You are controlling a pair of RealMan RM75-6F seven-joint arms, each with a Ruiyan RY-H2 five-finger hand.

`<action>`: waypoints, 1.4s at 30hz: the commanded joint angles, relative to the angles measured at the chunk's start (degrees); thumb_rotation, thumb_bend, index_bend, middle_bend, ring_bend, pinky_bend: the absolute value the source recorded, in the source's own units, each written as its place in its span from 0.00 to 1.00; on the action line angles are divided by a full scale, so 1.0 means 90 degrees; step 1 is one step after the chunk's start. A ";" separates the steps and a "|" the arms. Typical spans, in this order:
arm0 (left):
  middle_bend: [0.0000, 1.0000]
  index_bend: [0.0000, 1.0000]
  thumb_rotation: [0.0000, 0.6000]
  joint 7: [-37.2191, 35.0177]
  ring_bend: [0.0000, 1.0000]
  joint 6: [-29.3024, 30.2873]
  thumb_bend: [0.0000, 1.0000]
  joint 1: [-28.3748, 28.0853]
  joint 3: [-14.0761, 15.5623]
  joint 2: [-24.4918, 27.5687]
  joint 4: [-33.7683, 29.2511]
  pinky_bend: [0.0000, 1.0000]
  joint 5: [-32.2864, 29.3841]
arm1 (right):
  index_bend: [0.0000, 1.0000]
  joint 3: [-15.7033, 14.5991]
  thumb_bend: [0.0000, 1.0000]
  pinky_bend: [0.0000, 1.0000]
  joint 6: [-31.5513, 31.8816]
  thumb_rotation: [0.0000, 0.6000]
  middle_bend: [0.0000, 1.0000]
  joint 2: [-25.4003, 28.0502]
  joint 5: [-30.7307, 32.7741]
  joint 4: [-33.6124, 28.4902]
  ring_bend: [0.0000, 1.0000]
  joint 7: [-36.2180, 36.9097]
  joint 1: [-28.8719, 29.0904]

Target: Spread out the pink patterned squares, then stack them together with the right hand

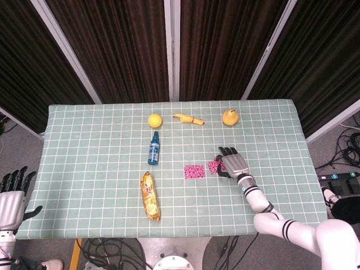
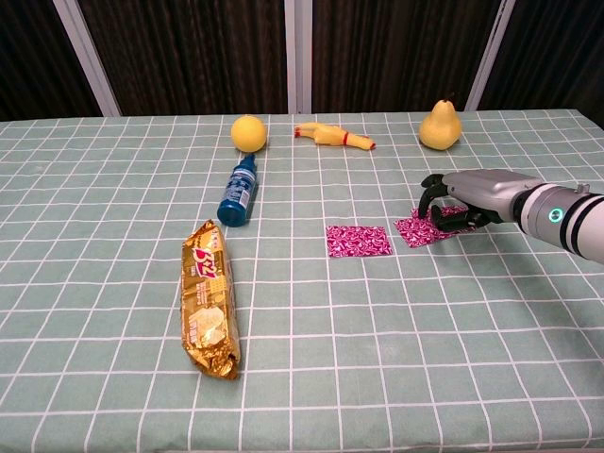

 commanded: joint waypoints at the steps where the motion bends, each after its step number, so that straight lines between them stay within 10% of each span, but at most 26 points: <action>1: 0.16 0.20 1.00 -0.0002 0.09 -0.0003 0.01 0.0000 0.0002 -0.0003 0.0005 0.10 0.0000 | 0.29 -0.0061 0.67 0.00 0.0038 0.31 0.02 0.0068 -0.0081 -0.0117 0.00 0.0041 -0.0060; 24: 0.16 0.20 1.00 0.0010 0.09 -0.0002 0.01 -0.0026 0.0003 -0.0027 0.0023 0.10 0.0054 | 0.28 -0.0421 0.65 0.00 0.0753 0.32 0.03 0.0934 -0.0457 -0.1592 0.00 -0.0072 -0.0593; 31: 0.16 0.20 1.00 -0.0009 0.09 0.0013 0.01 -0.0021 0.0000 -0.0021 0.0005 0.10 0.0060 | 0.30 0.0023 0.20 0.00 0.0900 0.78 0.05 0.0705 -0.0208 -0.1129 0.00 -0.0010 -0.0457; 42: 0.16 0.20 1.00 0.0000 0.09 0.0010 0.01 0.0003 0.0005 -0.0017 -0.0010 0.10 0.0015 | 0.33 0.0318 0.16 0.00 0.0415 0.97 0.06 -0.0062 0.0338 0.0068 0.00 -0.0300 0.0011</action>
